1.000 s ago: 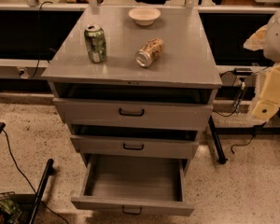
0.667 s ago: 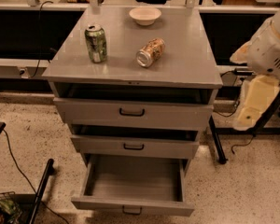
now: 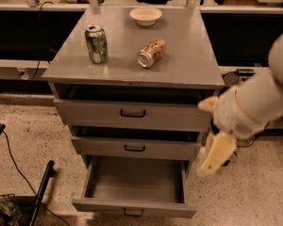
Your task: Close bottom drawer
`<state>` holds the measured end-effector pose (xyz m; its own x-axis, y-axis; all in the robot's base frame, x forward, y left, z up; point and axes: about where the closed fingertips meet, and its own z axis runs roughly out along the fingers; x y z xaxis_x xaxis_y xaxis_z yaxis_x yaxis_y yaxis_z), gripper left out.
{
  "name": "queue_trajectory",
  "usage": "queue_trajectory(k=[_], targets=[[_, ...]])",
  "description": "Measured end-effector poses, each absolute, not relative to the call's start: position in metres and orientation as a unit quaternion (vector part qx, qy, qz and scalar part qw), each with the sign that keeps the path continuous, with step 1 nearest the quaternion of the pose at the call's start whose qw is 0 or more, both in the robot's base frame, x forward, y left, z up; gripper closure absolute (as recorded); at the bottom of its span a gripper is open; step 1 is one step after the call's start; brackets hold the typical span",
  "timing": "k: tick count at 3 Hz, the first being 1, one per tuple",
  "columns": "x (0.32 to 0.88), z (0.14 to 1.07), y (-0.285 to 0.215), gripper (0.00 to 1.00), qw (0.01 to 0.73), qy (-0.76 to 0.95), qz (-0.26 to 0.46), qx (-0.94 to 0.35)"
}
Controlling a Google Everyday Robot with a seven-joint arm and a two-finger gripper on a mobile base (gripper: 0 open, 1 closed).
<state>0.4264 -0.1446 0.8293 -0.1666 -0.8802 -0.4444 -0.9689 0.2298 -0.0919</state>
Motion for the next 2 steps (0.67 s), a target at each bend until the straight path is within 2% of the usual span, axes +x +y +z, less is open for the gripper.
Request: queue_trajectory(k=[1, 2], targets=[[0.396, 0.769, -0.127, 0.18, 0.232, 0.754, 0.134, -0.6], [0.382, 0.729, -0.125, 0.42, 0.232, 0.762, 0.132, -0.59]])
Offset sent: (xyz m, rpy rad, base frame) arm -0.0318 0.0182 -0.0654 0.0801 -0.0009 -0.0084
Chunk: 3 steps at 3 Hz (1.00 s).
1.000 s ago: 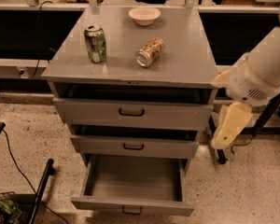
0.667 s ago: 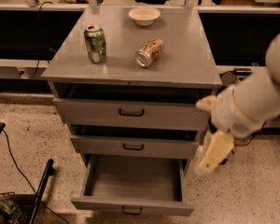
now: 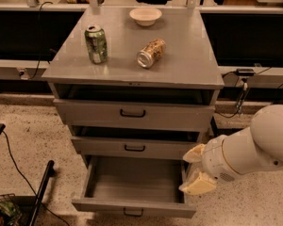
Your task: Close bottom drawer
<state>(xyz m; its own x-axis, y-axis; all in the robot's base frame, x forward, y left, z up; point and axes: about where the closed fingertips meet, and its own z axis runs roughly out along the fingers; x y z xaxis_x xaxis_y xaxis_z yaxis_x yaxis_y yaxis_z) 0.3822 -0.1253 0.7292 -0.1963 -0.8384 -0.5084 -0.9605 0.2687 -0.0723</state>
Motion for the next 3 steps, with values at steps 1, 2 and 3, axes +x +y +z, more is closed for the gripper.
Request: queue_trajectory(k=[1, 2, 3], targets=[[0.382, 0.731, -0.125, 0.64, 0.231, 0.761, 0.131, -0.591], [0.386, 0.709, -0.117, 0.89, 0.23, 0.758, 0.149, -0.592], [0.387, 0.64, -0.092, 1.0, 0.236, 0.751, 0.202, -0.583]])
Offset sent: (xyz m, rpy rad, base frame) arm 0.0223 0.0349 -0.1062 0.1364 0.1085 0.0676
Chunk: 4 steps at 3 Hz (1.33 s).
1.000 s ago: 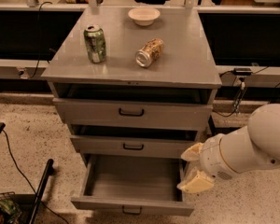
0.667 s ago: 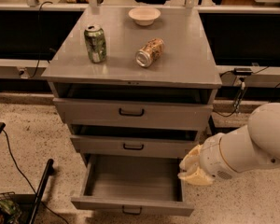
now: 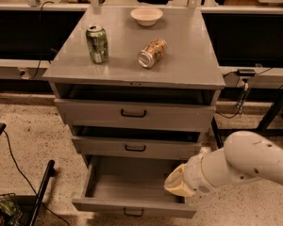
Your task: Close bottom drawer
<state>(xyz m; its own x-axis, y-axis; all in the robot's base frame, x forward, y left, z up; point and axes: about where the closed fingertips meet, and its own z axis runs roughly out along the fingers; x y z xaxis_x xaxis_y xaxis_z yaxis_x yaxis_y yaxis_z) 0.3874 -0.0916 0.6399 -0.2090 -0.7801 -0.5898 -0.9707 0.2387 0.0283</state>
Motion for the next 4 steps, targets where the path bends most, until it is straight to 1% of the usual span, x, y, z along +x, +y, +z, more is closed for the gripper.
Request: queue_trajectory(k=[1, 2, 3, 4], targets=[[0.386, 0.553, -0.063, 1.0, 0.259, 0.752, 0.25, -0.551], [0.386, 0.553, -0.063, 1.0, 0.259, 0.752, 0.25, -0.552], [0.395, 0.528, -0.057, 1.0, 0.243, 0.755, 0.246, -0.557], [0.405, 0.473, -0.055, 1.0, 0.231, 0.758, 0.23, -0.566]])
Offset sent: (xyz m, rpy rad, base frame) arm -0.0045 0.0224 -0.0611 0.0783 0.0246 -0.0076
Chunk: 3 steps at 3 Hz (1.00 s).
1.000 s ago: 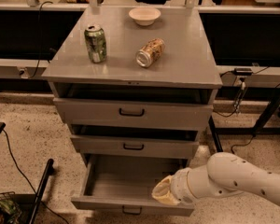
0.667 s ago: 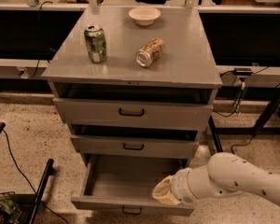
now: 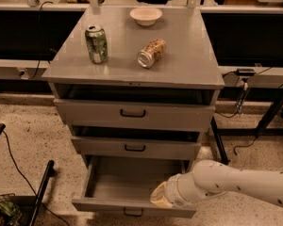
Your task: Close bottom drawer
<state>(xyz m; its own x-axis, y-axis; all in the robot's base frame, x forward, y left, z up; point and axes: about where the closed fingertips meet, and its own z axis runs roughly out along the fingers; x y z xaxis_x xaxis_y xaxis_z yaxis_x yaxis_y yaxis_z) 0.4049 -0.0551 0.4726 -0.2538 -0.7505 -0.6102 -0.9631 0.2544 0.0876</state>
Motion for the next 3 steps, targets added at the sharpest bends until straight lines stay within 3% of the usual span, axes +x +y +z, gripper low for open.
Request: queue_trajectory(k=[3], targets=[[0.406, 0.365, -0.064, 1.0, 0.272, 0.731, 0.23, -0.582]])
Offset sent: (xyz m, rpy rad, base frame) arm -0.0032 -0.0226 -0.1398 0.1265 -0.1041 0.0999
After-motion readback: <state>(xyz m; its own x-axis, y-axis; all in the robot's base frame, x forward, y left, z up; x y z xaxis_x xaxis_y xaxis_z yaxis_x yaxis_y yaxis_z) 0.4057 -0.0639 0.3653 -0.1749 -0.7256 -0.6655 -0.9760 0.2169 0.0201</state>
